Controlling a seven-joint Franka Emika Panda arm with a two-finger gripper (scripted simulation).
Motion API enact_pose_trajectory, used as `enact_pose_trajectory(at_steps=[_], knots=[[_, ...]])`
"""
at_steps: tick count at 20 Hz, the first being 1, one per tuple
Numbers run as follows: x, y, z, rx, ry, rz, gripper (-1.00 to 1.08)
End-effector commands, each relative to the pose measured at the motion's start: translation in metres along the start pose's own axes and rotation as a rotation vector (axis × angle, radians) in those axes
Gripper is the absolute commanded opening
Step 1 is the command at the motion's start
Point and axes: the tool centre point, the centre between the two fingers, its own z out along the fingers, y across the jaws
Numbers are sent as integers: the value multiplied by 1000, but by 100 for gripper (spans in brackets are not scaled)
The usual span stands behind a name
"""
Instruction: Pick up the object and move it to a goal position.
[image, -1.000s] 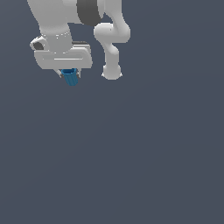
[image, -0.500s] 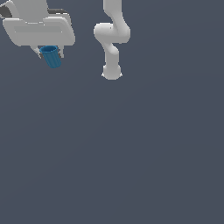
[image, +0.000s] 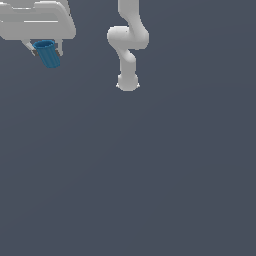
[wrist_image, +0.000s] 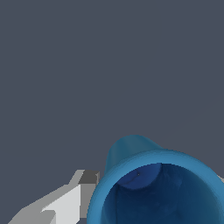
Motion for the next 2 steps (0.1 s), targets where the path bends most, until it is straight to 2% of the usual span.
enact_pose_trajectory(at_steps=[1,2], knots=[[0,2,-3,0,0,-1,-100],[0,2,-3,0,0,-1,-100]])
